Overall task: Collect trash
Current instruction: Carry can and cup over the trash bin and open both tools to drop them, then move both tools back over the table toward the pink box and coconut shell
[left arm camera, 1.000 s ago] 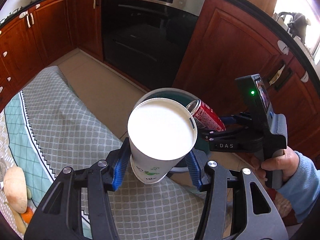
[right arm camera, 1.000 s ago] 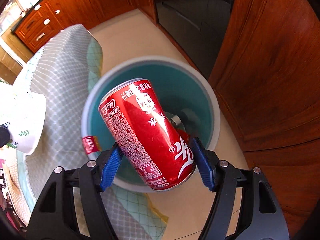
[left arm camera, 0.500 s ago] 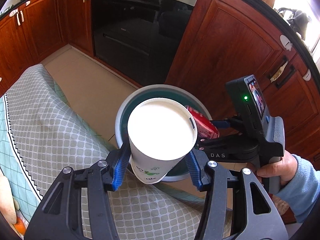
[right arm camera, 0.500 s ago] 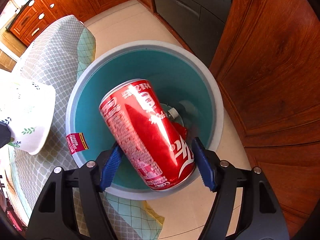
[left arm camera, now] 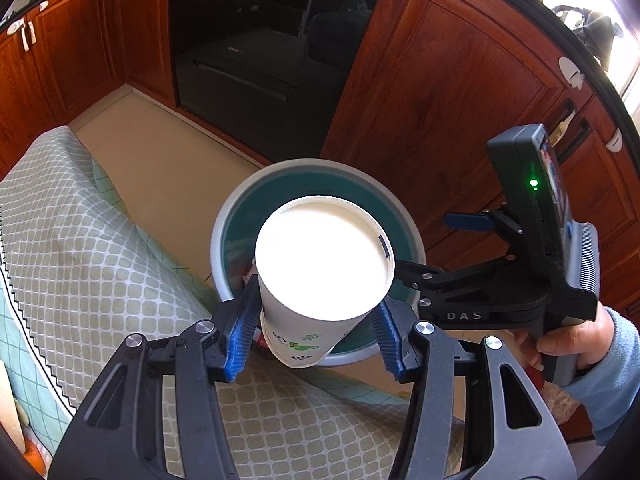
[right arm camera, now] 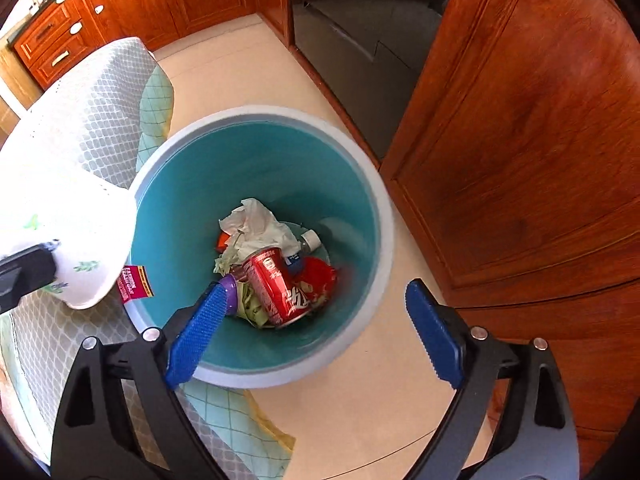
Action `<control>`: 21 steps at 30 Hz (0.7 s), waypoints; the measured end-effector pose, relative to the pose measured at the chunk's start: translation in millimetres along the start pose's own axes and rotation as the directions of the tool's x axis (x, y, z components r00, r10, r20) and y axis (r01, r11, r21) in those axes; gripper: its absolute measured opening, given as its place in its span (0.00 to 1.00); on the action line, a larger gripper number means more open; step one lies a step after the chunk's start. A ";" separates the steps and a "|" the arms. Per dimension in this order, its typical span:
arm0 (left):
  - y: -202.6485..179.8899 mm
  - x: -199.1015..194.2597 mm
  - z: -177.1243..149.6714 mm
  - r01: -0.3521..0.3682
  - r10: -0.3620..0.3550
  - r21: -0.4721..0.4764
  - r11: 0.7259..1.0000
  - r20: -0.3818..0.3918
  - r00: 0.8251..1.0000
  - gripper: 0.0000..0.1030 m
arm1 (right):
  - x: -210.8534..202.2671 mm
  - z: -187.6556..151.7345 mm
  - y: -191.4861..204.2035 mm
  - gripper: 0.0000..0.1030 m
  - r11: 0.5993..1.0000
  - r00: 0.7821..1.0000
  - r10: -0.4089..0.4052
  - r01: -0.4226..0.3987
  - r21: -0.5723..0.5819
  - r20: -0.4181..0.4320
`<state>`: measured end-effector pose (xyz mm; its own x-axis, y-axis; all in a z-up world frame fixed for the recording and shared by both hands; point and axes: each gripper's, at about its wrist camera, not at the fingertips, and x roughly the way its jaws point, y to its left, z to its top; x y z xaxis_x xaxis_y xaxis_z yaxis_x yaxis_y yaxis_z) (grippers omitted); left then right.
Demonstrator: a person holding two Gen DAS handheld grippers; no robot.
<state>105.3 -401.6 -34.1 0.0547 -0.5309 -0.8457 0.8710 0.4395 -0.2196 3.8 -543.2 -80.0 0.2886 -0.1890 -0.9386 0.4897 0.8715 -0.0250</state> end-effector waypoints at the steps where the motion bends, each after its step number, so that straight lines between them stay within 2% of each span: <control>1: -0.4 2.3 1.1 0.004 -0.004 0.000 1.000 -0.002 1.000 0.52 | -1.5 -1.6 -1.6 0.86 1.000 1.000 -0.008 0.008 -0.001 0.000; 5: -5.1 16.4 8.4 0.016 -0.016 0.013 1.000 -0.020 1.000 0.55 | -4.5 -6.7 -6.1 0.88 1.000 1.000 -0.023 0.023 -0.001 -0.004; 6: -7.5 21.0 9.6 0.019 -0.018 0.018 1.000 -0.029 0.999 0.59 | -5.1 -7.7 -7.6 0.88 1.000 1.000 -0.025 0.025 0.001 -0.006; 10: -15.7 35.0 9.4 -0.011 0.013 0.038 0.999 -0.051 0.999 0.65 | -7.0 -11.3 -11.9 0.88 1.000 1.000 -0.029 0.029 0.010 -0.009; 12: -17.7 38.7 8.7 -0.022 0.024 0.044 0.999 -0.057 0.998 0.73 | -8.1 -12.9 -13.3 0.88 0.999 0.999 -0.032 0.032 0.010 -0.010; 21: -16.6 34.9 5.2 -0.045 0.047 0.036 0.998 -0.057 0.997 0.74 | -6.6 -15.0 -9.0 0.88 1.000 0.999 -0.028 0.028 0.010 -0.022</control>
<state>95.3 -431.2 -57.4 0.0675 -0.4671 -0.8816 0.8847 0.4365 -0.1635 -14.9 -543.0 -78.8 0.2569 -0.2034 -0.9448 0.5058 0.8613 -0.0479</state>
